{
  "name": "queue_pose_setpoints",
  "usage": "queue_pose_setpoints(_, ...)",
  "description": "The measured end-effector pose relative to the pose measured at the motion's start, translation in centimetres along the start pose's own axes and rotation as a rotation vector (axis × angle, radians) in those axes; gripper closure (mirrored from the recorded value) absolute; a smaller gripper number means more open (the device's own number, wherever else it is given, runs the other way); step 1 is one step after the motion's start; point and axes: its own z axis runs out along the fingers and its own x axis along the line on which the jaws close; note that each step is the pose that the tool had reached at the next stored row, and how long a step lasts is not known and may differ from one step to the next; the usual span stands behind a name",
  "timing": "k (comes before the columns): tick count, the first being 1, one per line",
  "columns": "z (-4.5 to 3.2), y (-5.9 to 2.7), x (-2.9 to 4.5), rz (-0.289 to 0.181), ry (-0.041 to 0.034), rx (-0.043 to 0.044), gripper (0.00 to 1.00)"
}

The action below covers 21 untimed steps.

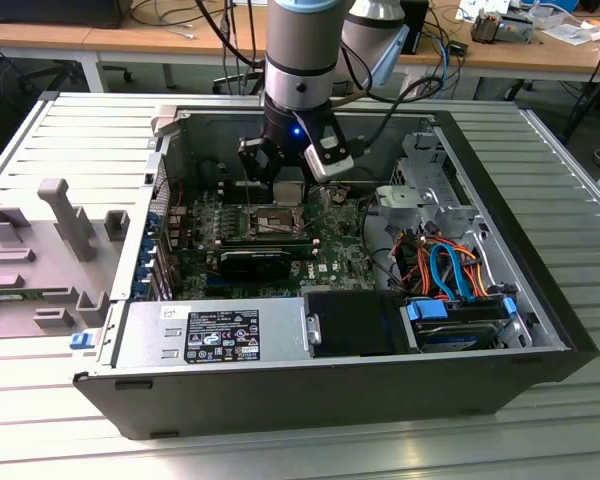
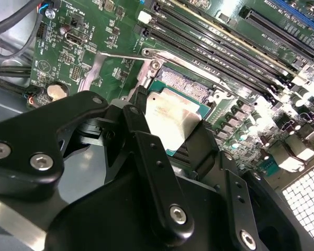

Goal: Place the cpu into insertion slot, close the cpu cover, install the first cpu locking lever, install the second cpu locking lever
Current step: 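Place the cpu into insertion slot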

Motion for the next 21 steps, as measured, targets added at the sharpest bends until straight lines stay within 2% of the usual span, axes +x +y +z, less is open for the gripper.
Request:
queue_pose_setpoints(7, 0.01, -0.01, 0.00, 0.039, -0.0035, -0.0008, 0.46)
queue_pose_setpoints(21, 0.03, -0.04, 0.00, 0.079, -0.0071, -0.0016, 0.46)
